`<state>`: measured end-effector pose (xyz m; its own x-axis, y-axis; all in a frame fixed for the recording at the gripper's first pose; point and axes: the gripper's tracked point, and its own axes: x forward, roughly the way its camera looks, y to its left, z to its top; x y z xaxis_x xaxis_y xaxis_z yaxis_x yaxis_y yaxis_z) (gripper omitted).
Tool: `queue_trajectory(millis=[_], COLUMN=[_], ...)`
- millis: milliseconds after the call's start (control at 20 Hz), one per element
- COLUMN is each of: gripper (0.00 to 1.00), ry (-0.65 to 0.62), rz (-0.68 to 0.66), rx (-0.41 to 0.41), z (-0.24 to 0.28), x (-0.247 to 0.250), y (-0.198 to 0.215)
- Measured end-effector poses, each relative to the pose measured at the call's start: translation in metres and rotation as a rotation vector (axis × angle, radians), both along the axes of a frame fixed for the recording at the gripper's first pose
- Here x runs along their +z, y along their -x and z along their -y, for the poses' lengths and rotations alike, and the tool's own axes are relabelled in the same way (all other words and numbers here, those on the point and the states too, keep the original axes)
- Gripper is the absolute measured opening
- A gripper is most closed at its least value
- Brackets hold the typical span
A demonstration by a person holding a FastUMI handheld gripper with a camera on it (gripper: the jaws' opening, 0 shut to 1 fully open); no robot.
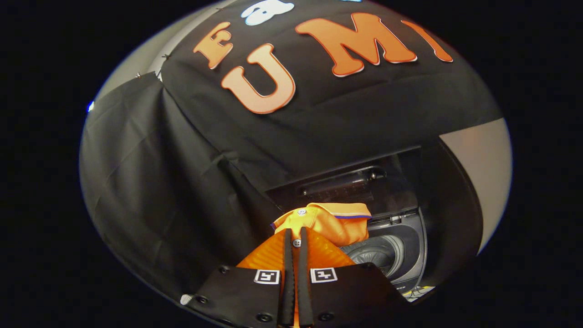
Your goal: Put the clothes into the washing machine and then close the washing machine lid.
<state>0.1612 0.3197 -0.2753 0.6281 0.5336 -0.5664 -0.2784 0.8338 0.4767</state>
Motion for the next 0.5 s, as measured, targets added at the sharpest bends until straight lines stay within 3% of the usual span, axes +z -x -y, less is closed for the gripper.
queue_trajectory(millis=[500], gripper=[0.11], ry=[0.078], rz=[-0.175], rx=[-0.088], z=[-0.002], x=[-0.15], y=[-0.041])
